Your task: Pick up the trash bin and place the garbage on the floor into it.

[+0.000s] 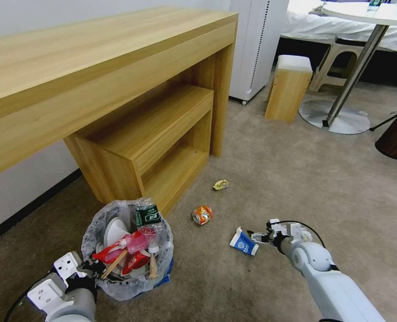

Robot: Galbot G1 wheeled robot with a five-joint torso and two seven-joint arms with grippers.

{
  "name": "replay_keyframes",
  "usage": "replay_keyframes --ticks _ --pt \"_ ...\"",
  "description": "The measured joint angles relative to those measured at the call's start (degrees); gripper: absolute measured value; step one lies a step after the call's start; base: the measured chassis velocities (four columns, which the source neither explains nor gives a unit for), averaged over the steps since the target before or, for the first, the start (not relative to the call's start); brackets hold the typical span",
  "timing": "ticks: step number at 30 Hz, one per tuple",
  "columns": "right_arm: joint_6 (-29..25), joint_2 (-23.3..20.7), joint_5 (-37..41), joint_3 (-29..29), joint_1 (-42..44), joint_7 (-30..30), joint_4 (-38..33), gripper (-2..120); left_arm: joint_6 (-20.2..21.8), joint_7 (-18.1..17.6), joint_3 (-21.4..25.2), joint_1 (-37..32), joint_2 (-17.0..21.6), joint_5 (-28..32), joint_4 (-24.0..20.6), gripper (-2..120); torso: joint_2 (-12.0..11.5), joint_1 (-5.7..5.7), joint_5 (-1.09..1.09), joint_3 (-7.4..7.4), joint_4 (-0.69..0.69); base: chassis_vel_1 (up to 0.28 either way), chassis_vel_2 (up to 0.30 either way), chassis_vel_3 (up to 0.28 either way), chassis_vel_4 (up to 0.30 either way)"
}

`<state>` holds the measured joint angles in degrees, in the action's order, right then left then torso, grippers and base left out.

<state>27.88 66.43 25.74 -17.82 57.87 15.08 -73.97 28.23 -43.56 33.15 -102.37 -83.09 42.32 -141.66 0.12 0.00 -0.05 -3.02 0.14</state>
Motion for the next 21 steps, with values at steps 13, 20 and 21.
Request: replay_keyframes --ticks 13,20,21 --pt "0.08 3.44 -5.15 2.46 -3.76 1.71 8.01 39 0.02 0.03 0.1 1.0 0.44 0.48 0.86 0 0.0 0.0 0.01 0.0 0.0 0.0 0.0 0.0 0.0" --pt "-1.0 3.3 -5.84 2.29 -3.41 1.87 8.32 17 0.07 0.09 -0.09 1.26 0.43 0.45 1.29 0 0.0 0.0 0.01 0.0 0.0 0.0 0.0 0.0 0.0" --pt "-1.34 3.14 -5.66 2.26 -3.11 1.72 7.78 12 0.08 0.09 -0.15 1.32 0.43 0.44 1.38 0 0.0 0.0 0.01 0.0 0.01 0.0 0.0 0.0 0.0"
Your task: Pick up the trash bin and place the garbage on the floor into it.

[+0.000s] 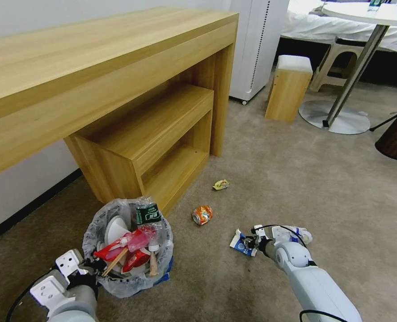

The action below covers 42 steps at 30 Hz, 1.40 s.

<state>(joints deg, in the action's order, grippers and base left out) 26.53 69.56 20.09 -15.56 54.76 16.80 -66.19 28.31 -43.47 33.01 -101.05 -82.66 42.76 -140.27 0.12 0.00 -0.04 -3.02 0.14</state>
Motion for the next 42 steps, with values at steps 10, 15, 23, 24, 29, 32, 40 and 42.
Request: replay_keyframes --ticks 10,15,23,24,29,32,40,42 --pt "-2.43 -2.07 4.51 0.08 2.97 -1.91 -7.36 0 0.01 0.05 -0.59 0.04 -0.08 -0.44 0.47 0 0.0 0.0 -0.02 0.0 0.0 0.0 0.0 0.0 0.0" --pt "-22.58 -4.9 10.06 -0.82 5.84 16.63 -15.52 0 -0.12 0.22 -1.99 -0.28 -0.51 -1.11 1.02 0 0.0 0.0 0.0 0.0 0.01 0.0 0.0 0.0 0.0" --pt "-36.2 -6.04 22.9 0.6 4.99 47.46 -24.18 0 -0.59 0.66 -5.62 -0.88 -2.29 -2.96 2.06 0 0.0 0.0 0.01 0.01 0.0 0.0 0.0 0.0 0.0" --pt "-36.17 -5.62 25.26 1.82 4.57 49.8 -25.08 0 -0.66 0.71 -6.23 -0.88 -2.54 -3.23 2.14 0 0.0 0.0 0.0 0.01 0.0 0.0 0.0 0.0 0.0" --pt "-36.24 -3.76 27.78 5.85 3.01 52.66 -25.07 0 -0.74 0.8 -7.39 -0.83 -2.94 -4.03 2.31 0 0.0 0.0 0.0 0.01 0.0 0.0 0.0 0.0 0.0" --pt "-36.64 -1.83 27.91 9.31 1.49 51.85 -23.69 0 -0.79 0.84 -7.89 -0.81 -3.07 -4.13 2.32 0 0.0 0.0 0.01 0.0 0.0 0.0 0.0 0.0 0.0" --pt "-36.6 3.6 24.06 15.12 -2.27 46.94 -19.45 0 -0.97 1.02 -8.26 -0.53 -3.15 -4.13 2.59 0 0.0 0.0 0.01 0.0 -0.01 0.0 0.0 0.0 0.0" --pt "-36.57 3.64 23.51 15.47 -2.43 46.65 -19.2 0 -0.99 1.03 -8.27 -0.57 -3.15 -4.13 2.58 0 0.0 0.0 0.0 0.0 -0.01 0.0 0.0 0.0 0.0"
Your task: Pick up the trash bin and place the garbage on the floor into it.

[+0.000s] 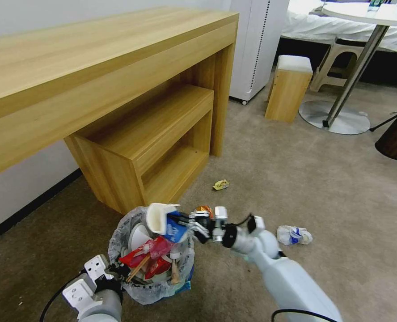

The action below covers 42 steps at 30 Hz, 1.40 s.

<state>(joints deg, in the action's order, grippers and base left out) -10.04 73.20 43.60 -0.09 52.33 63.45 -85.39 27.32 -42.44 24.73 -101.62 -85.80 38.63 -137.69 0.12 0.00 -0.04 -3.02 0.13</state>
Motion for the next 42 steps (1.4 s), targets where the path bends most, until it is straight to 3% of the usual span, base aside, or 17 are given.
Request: replay_keyframes --ticks 4,10,13,22,25,30,32,33,34,35,36,39,42 --pt "0.2 -0.13 -1.28 0.74 -0.11 -0.57 0.38 0 -0.05 0.05 -0.06 -0.12 0.01 0.0 -0.21 0 0.0 0.0 0.0 0.0 0.01 0.0 0.0 0.0 0.0" --pt "0.72 -1.29 -3.52 0.34 0.88 -0.65 -0.18 18 -0.06 0.09 -0.08 -0.33 0.09 -0.04 -0.78 0 0.0 0.0 0.0 0.0 0.02 0.0 0.0 0.0 0.0" --pt "0.76 -2.02 -3.61 -0.83 1.66 -0.03 -1.09 32 -0.06 0.13 -0.15 -0.53 0.13 -0.17 -0.89 0 0.0 0.0 -0.01 0.0 0.02 0.0 0.0 0.0 0.0" --pt "0.75 -2.97 -4.23 -3.41 2.88 -0.17 -2.69 59 -0.2 0.29 -0.11 -1.41 0.34 -0.54 -1.63 0 0.0 0.0 -0.01 0.0 0.01 0.0 0.0 0.0 0.0" --pt "0.42 -3.32 -3.66 -4.87 3.47 -0.58 -4.15 77 -0.34 0.55 -0.1 -2.03 0.4 -1.07 -2.11 0 0.0 0.0 -0.01 0.01 0.01 0.0 0.0 0.0 0.0" --pt "0.08 -3.53 -1.6 -7.51 4.15 -1.48 -6.13 89 -0.35 0.66 0.62 -2.03 0.6 -0.93 -2.46 0 0.0 0.0 -0.01 0.0 0.01 0.0 0.0 0.0 0.0" --pt "0.36 -3.41 -0.84 -10.08 5.05 -4.97 -8.02 97 -0.24 0.64 1.35 -1.87 0.87 -0.51 -2.66 0 0.0 0.0 -0.01 0.01 0.01 0.0 0.0 0.0 0.0" --pt "1.19 -3.09 -1.04 -12.32 6.08 -11.78 -10.38 99 -0.04 0.53 1.85 -1.8 1.07 0.0 -2.83 0 0.0 0.0 -0.01 0.0 0.01 0.0 0.0 0.0 0.0" --pt "1.19 -3.09 -1.04 -12.32 6.08 -11.78 -10.38 99 -0.04 0.53 1.85 -1.8 1.07 0.0 -2.83 0 0.0 0.0 -0.01 0.0 0.01 0.0 0.0 0.0 0.0" --pt "1.53 -2.83 -0.91 -15.01 7.47 -19.41 -13.0 100 0.12 0.36 2.29 -1.81 1.22 0.41 -3.01 0 0.0 0.0 -0.01 0.0 0.01 0.0 0.0 0.0 0.0" --pt "1.52 -2.78 -0.91 -17.28 8.37 -22.79 -14.08 100 0.23 0.26 2.55 -1.83 1.29 0.65 -3.15 0 0.0 0.0 -0.01 0.01 0.0 0.0 0.0 0.0 0.0" --pt "1.39 -2.93 -1.58 -20.49 9.66 -25.35 -14.79 100 0.32 0.17 2.87 -1.82 1.36 0.91 -3.29 0 0.0 0.0 0.0 0.01 0.02 0.0 0.0 0.0 0.0" --pt "1.95 -4.78 -8.86 -27.77 13.48 -30.37 -14.43 100 0.59 -0.14 3.63 -1.43 1.67 1.54 -3.3 0 0.0 0.0 -0.01 0.0 0.01 0.0 0.0 0.0 0.0"
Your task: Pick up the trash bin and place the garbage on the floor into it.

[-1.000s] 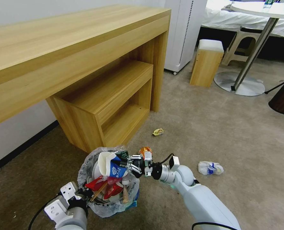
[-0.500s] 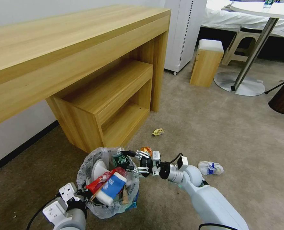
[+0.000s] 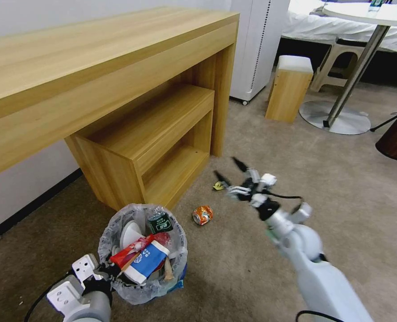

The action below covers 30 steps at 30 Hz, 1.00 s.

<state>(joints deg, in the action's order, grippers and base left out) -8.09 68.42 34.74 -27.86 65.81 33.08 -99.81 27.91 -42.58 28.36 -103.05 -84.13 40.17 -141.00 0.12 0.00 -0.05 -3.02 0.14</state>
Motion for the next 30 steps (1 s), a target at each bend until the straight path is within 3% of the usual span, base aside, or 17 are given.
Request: replay_keyframes --ticks 3,8,11,14,30 --pt "1.59 -2.55 -3.18 -4.25 5.29 -5.8 0.11 100 0.18 -0.18 0.34 -0.02 0.24 0.24 -0.24 0 0.0 0.0 -0.01 0.0 0.03 0.0 0.0 0.0 0.0" --pt "-1.43 -2.44 -3.39 -6.64 8.63 -5.24 0.06 100 0.18 -0.19 0.97 0.22 0.34 0.62 -0.51 0 0.0 0.0 -0.02 0.0 0.01 0.0 0.0 0.0 0.0" --pt "-7.1 -1.91 -2.72 -7.7 10.25 -5.69 -0.06 100 0.66 -0.46 1.93 0.82 1.03 2.23 -0.72 0 0.0 0.0 -0.01 0.0 0.0 0.0 0.0 0.0 0.0" --pt "-9.31 -2.17 -2.74 -8.54 11.43 -7.16 -0.53 100 0.69 -0.56 2.34 0.85 1.18 2.83 -0.9 0 0.0 0.0 -0.01 0.01 0.0 0.0 0.0 0.0 0.0" --pt "-11.24 -3.37 -4.57 -11.2 12.73 -9.24 -2.06 100 0.55 -0.55 4.5 1.15 1.12 4.6 -1.93 0 0.0 0.0 0.0 0.0 0.0 0.0 0.0 0.0 0.0"
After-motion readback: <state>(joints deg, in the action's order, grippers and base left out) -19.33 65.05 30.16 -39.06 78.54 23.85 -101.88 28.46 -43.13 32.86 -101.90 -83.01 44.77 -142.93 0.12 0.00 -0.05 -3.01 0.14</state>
